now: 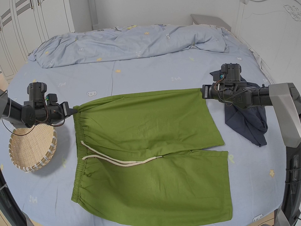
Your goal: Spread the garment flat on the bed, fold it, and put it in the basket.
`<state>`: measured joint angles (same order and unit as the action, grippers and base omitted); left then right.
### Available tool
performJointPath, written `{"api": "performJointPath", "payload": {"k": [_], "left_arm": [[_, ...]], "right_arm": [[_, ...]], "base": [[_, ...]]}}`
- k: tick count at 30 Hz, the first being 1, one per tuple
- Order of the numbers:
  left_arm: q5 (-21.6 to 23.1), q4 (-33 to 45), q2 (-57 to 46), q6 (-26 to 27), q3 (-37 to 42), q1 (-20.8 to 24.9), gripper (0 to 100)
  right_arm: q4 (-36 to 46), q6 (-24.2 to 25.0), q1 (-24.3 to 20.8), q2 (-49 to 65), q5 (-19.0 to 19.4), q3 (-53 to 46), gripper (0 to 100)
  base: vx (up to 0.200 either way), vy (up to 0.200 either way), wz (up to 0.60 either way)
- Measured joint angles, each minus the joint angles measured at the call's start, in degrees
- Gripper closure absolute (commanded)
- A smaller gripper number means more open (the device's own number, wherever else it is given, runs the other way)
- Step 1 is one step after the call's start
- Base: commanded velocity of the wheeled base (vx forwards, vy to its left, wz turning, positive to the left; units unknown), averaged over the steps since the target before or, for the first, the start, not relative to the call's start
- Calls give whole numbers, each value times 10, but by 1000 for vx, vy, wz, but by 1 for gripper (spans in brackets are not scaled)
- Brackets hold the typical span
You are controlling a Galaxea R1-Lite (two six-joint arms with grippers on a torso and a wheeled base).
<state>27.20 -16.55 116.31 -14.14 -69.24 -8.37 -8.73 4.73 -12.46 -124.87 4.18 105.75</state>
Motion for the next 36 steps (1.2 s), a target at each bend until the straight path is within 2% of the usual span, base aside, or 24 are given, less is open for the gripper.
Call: {"api": "performJointPath", "payload": {"k": [25,26,36], "left_arm": [[0,4,22,1,-23,-16,100],[-1,4,23,1,-23,-15,0],[-5,0,31,1,-24,5,0]], "right_arm": [[0,4,-3,-45,-8,34,100],[0,4,-3,-45,-8,34,0],[-2,6,-6,-48,-11,33,0]], "base": [[0,0,0],[0,0,0],[0,0,0]]}}
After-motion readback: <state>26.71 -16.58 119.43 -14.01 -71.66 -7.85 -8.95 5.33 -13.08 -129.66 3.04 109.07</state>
